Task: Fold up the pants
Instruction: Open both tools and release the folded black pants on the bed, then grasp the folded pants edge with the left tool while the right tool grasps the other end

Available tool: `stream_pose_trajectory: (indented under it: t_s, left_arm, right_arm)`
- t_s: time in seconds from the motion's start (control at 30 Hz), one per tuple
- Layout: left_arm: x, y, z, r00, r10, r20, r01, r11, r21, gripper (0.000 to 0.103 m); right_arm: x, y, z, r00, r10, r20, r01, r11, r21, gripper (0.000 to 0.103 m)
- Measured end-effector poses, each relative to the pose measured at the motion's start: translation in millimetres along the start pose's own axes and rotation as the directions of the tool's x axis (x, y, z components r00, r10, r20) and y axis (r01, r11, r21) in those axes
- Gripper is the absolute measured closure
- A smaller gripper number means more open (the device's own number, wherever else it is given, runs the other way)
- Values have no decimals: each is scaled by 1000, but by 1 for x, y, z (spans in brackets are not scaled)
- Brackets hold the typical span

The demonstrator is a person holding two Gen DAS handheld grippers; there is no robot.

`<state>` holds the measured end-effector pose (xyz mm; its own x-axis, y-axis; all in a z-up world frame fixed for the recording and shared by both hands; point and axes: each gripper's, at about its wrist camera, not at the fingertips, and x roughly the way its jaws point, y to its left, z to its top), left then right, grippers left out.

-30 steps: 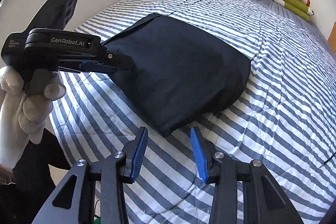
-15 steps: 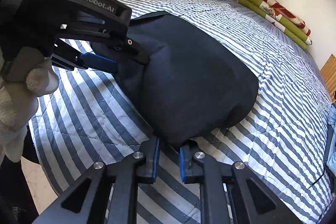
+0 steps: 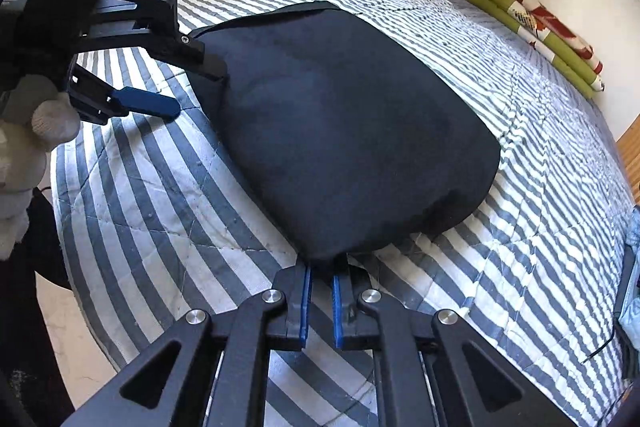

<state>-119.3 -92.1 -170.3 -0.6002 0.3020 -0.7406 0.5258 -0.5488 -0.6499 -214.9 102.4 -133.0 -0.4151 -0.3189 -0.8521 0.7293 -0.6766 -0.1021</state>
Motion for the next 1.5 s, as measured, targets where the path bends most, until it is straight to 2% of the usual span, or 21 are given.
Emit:
stream_pose_trajectory:
  t_s: [0.07, 0.1, 0.17, 0.23, 0.27, 0.37, 0.47, 0.53, 0.6, 0.7, 0.83, 0.9, 0.93, 1.0, 1.03, 1.07, 1.1, 1.2, 1.33, 1.4, 1.5]
  left_arm:
    - [4, -3, 10, 1000, 6, 22, -7, 1000, 9, 46]
    - [8, -4, 15, 999, 19, 26, -19, 1000, 12, 60]
    - [13, -1, 20, 999, 40, 27, -40, 999, -2, 72]
    - [12, -4, 23, 999, 35, 30, -36, 999, 8, 80]
    - [9, -3, 25, 999, 22, 28, -22, 1000, 16, 84]
    - [-5, 5, 33, 1000, -22, 13, 22, 999, 41, 90]
    - [-20, 11, 38, 999, -15, 29, 13, 998, 67, 93]
    - [-31, 20, 46, 999, -18, 39, 16, 999, 50, 94]
    - [-43, 30, 56, 998, -6, 57, 3, 999, 48, 94]
    - [-53, 44, 82, 996, 40, 77, -44, 998, 48, 94]
    - [-44, 54, 130, 992, 119, 45, -123, 987, 103, 94]
    - [-36, 46, 151, 982, 180, 52, -186, 967, 175, 93]
    - [-36, 46, 160, 982, 179, 58, -187, 962, 197, 93]
    - [-36, 45, 173, 983, 177, 49, -183, 958, 222, 86]
    - [-37, 46, 177, 985, 168, 41, -173, 960, 221, 81]
    - [-40, 49, 177, 987, 156, 37, -160, 962, 221, 65]
    - [-42, 50, 172, 988, 147, 45, -154, 962, 226, 56]
    - [-54, 67, 152, 994, 109, 29, -113, 977, 182, 42]
    - [-44, 79, 120, 998, 57, -36, -52, 989, 140, 41]
    - [-43, 78, 115, 999, 46, -17, -43, 988, 146, 41]
    - [-36, 76, 118, 1000, 6, -30, -2, 992, 129, 46]
  right_arm:
    - [-3, -6, -2, 999, 50, -1, -49, 998, 48, 91]
    - [-4, -7, -3, 999, 38, 7, -38, 998, 56, 90]
    - [-1, -4, -2, 1000, 3, -2, -3, 999, 41, 91]
    - [1, -1, -1, 1000, 18, -13, -18, 999, 47, 102]
    - [0, 3, 0, 999, 42, -14, -41, 998, 48, 103]
    - [-12, 24, 3, 995, 101, 1, -101, 995, 7, 103]
    - [-26, 52, 7, 992, 120, 25, -119, 991, -56, 103]
    - [-36, 67, 11, 983, 181, 29, -178, 981, -80, 103]
    - [-43, 67, 17, 978, 202, 47, -196, 975, -103, 103]
    - [-59, 54, 29, 970, 231, 74, -223, 970, -96, 103]
    - [-56, 17, 56, 975, 210, 69, -207, 977, -42, 98]
    - [-48, 3, 67, 971, 232, 49, -233, 972, 10, 87]
    - [-43, -1, 72, 966, 257, 38, -258, 965, 41, 81]
    - [-27, -18, 90, 956, 293, 30, -294, 951, 94, 60]
    - [-19, -25, 97, 948, 317, 35, -318, 940, 118, 58]
    - [-11, -30, 104, 937, 348, 37, -349, 926, 145, 56]
    - [-2, -36, 111, 922, 385, 35, -385, 907, 174, 53]
    - [24, -36, 121, 887, 461, 21, -454, 863, 223, 46]
    - [55, -18, 125, 897, 439, -51, -422, 886, 193, 46]
    - [70, -14, 124, 879, 468, -89, -442, 871, 213, 45]
    - [73, -14, 122, 863, 503, -50, -480, 846, 232, 43]
